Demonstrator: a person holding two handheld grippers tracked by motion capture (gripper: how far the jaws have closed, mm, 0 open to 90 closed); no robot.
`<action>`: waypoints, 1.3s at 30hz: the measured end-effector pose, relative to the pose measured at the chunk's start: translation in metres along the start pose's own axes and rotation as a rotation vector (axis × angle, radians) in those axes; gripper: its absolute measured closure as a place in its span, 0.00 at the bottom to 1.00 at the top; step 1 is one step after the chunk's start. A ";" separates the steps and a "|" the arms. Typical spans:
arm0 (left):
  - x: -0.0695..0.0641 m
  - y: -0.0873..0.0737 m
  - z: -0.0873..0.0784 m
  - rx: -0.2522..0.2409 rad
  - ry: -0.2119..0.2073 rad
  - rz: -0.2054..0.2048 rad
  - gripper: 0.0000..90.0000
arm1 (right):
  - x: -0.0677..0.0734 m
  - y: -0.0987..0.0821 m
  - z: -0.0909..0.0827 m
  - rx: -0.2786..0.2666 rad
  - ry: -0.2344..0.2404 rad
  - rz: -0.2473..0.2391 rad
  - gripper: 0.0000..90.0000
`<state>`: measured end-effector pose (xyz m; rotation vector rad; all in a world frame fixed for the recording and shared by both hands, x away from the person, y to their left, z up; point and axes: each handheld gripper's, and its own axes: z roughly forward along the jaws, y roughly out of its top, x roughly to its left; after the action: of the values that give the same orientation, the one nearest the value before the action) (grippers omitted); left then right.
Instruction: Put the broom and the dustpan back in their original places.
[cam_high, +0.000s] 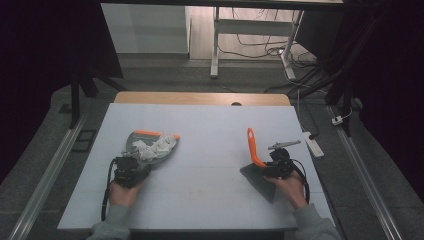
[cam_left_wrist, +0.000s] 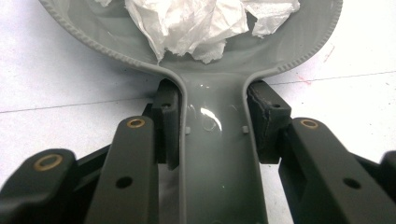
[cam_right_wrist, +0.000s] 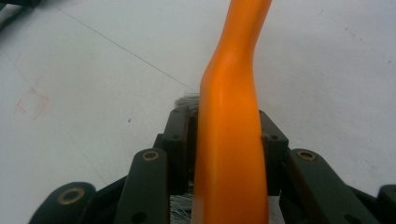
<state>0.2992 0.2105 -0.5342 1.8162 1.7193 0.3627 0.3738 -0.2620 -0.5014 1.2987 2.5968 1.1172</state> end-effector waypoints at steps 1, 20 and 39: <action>0.000 0.000 0.000 -0.001 -0.001 0.000 0.66 | 0.000 0.000 0.000 0.003 -0.003 -0.003 0.69; 0.001 0.001 -0.006 -0.032 -0.003 0.025 0.41 | -0.001 0.003 0.005 0.050 -0.142 -0.061 0.47; 0.004 -0.007 -0.033 -0.117 -0.039 0.069 0.22 | 0.015 -0.001 -0.016 -0.098 -0.166 -0.161 0.47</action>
<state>0.2751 0.2219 -0.5130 1.7892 1.5787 0.4444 0.3578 -0.2617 -0.4861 1.0909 2.4436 1.0472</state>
